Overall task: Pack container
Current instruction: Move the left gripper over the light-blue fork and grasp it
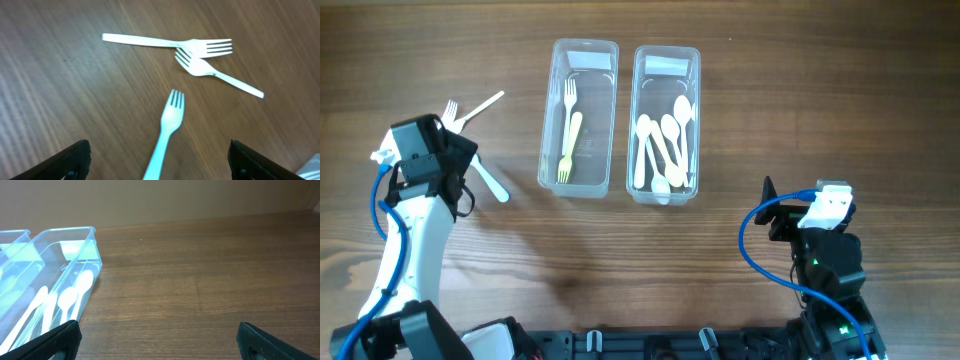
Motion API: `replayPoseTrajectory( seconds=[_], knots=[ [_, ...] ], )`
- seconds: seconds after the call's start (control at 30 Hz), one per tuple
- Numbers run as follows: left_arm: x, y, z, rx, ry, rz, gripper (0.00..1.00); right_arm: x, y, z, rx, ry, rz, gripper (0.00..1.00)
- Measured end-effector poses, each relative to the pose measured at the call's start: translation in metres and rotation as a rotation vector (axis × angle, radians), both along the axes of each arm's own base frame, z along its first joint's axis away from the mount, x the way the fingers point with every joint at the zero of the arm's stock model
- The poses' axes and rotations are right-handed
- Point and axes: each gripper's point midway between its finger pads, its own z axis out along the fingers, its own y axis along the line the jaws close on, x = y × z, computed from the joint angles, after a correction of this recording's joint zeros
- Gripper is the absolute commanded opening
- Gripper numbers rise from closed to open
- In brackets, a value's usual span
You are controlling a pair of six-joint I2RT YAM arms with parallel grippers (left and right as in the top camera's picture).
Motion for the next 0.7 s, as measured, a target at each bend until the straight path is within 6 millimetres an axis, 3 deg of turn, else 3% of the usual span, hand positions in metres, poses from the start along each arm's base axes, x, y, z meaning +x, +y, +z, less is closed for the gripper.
replayPoseTrajectory(
  seconds=[0.1, 0.37, 0.43, 0.53, 0.7],
  knots=[
    [0.021, 0.002, -0.007, -0.003, -0.051, -0.014, 0.93, 0.0, 0.0, 0.0, 0.0, 0.001, 0.0, 1.0],
    [0.052, 0.002, -0.082, -0.032, 0.002, -0.078, 0.95, 0.0, 0.0, 0.0, 0.0, 0.001, 0.0, 1.0],
    [0.059, 0.003, -0.083, -0.022, -0.006, -0.1, 0.94, 0.0, 0.0, 0.0, 0.0, 0.001, 0.0, 1.0],
    [0.067, 0.006, -0.085, -0.001, -0.006, -0.112, 0.8, 0.0, 0.0, 0.0, 0.0, 0.002, 0.0, 1.0],
    [0.062, 0.007, -0.09, 0.001, 0.052, -0.119, 0.8, 0.0, 0.0, 0.0, 0.0, 0.002, 0.0, 1.0]
  ],
)
